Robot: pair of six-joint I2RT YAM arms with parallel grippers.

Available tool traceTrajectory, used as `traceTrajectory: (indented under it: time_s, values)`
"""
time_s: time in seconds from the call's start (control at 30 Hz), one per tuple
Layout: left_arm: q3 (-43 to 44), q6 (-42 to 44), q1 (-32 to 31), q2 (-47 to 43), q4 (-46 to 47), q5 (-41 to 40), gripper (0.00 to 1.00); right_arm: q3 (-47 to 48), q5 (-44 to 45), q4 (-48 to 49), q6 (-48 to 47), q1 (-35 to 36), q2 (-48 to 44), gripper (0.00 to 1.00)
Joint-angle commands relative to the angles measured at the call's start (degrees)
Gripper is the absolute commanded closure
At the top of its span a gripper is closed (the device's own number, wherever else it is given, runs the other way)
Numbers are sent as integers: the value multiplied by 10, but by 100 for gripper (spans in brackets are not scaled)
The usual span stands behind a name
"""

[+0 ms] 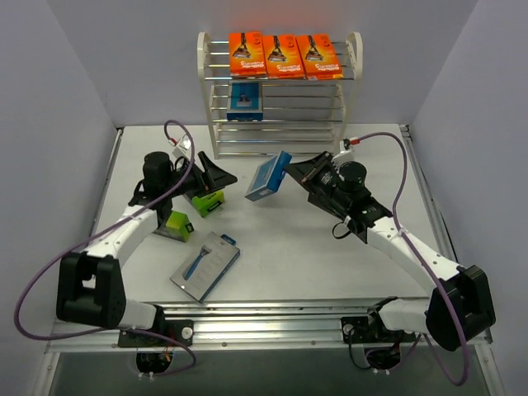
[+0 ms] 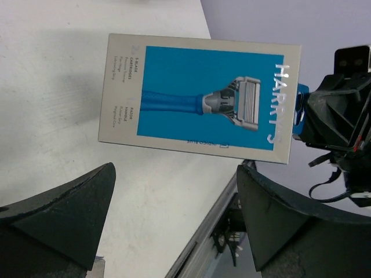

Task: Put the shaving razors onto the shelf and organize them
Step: Grab a shaving razor with the right arm, then pass the shaving razor from the right arm to the left

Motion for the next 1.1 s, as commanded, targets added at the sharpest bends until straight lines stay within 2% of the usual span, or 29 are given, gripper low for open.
traceTrajectory:
  time_s: [0.0,0.03,0.07,0.17,0.27,0.4,0.6,0.73,1.07]
  values:
    - [45,151,-38,-108,-116,-126,6,39,3,18,4,-5,-1,100]
    - [46,172,-51,-127,-134,-161,6,42,5,17,7,-5,-2,100]
    - [46,211,-75,-163,-170,-232,6,49,4,16,7,-5,-2,100]
    - [41,283,-132,-224,-191,-346,6,64,-5,7,2,-5,-2,100]
    - [29,333,-175,-255,-189,-401,6,72,-18,3,5,-6,-2,100]
    - [22,381,-275,-281,-188,-461,6,87,-23,-6,9,-6,-10,100]
    - [-9,438,-372,-305,-159,-563,6,108,-34,-2,22,-6,-15,100]
    - [-35,443,-412,-305,-110,-603,6,116,-44,11,35,4,-16,100]
    - [-52,451,-434,-282,-68,-628,6,100,-41,27,50,34,-30,100]
